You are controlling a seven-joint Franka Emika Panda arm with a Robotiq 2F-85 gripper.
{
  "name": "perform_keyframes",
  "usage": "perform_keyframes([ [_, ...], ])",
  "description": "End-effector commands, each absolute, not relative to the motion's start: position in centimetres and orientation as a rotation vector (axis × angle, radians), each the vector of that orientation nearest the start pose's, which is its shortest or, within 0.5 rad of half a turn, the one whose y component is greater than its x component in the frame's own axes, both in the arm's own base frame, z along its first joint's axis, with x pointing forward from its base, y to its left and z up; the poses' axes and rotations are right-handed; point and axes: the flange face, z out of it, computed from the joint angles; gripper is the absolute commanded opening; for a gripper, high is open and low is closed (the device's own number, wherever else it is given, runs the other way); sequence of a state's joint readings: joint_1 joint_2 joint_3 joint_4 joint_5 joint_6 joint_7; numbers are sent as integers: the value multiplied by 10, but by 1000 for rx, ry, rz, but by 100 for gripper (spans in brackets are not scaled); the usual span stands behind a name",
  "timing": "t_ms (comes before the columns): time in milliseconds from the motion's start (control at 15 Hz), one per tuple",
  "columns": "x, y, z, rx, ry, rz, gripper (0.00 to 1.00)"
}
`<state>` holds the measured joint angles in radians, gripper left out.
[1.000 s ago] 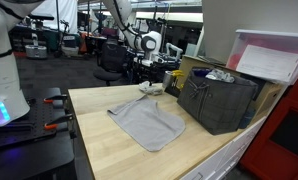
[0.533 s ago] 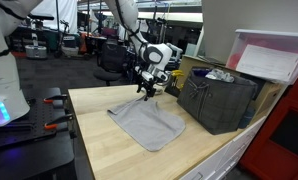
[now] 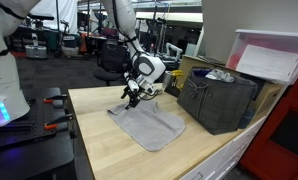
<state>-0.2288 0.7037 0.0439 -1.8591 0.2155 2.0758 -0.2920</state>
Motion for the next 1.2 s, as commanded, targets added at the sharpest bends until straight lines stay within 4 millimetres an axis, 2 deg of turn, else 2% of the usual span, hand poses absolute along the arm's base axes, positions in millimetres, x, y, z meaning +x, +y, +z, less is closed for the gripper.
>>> perform_keyframes([
  [0,524,-82,100,-2705,95,663,100],
  [200,495,-72,84,-2649,140,718,100],
  [400,477,-62,82,-2599,157,733,100],
  [533,471,-55,93,-2570,135,718,100],
  [933,468,-23,143,-2493,-31,614,100],
  [1133,467,-14,157,-2518,-81,608,100],
])
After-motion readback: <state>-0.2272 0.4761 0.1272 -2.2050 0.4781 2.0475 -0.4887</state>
